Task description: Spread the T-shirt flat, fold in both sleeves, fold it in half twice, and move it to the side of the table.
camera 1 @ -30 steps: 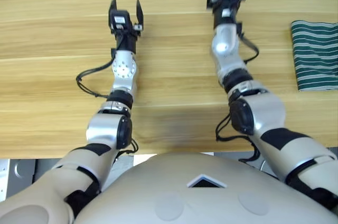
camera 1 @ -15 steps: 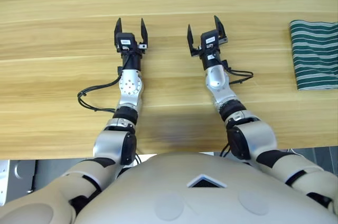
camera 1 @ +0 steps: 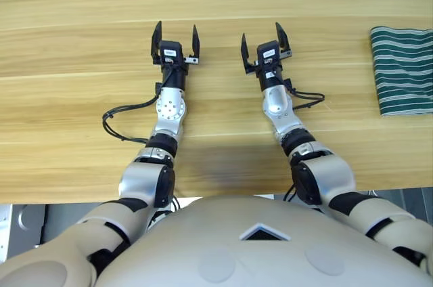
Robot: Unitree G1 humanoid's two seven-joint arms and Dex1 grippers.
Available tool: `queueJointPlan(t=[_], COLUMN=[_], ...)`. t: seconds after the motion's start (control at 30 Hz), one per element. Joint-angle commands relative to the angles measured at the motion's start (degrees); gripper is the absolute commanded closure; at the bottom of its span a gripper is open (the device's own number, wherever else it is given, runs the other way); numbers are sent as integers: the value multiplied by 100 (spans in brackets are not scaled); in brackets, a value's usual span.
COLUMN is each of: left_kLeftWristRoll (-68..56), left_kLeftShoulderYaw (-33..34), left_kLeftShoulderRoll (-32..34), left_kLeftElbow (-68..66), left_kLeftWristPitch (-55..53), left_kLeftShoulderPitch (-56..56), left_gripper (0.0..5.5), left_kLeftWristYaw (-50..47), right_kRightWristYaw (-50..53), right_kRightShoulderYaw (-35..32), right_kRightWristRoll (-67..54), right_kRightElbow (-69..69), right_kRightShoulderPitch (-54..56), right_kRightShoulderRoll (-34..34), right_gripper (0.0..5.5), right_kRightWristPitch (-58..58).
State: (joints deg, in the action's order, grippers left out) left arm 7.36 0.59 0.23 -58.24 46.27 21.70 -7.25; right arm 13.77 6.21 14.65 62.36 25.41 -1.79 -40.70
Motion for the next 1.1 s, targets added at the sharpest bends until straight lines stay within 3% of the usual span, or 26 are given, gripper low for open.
queueJointPlan(t=[0.03,0.67,1.1], left_kLeftWristRoll=[14,-66,-183], left_kLeftShoulderYaw=[6,159,673], left_kLeftShoulderRoll=[40,122,428], left_kLeftElbow=[-128,-174,66], left_kLeftWristPitch=[65,138,19], left_kLeftShoulderPitch=[-16,47,-329], left_gripper=[104,99,99], left_kLeftWristYaw=[-38,-157,-980], right_kRightWristYaw=[78,292,-82], right_kRightShoulderYaw=[-12,-129,37], right_kRightWristRoll=[-15,-35,-50], right_kRightElbow=[8,52,660], right_kRightShoulderPitch=[64,166,842], right_kRightShoulderRoll=[-14,87,-400], right_gripper=[114,137,137], right_kRightWristPitch=[-58,-88,107])
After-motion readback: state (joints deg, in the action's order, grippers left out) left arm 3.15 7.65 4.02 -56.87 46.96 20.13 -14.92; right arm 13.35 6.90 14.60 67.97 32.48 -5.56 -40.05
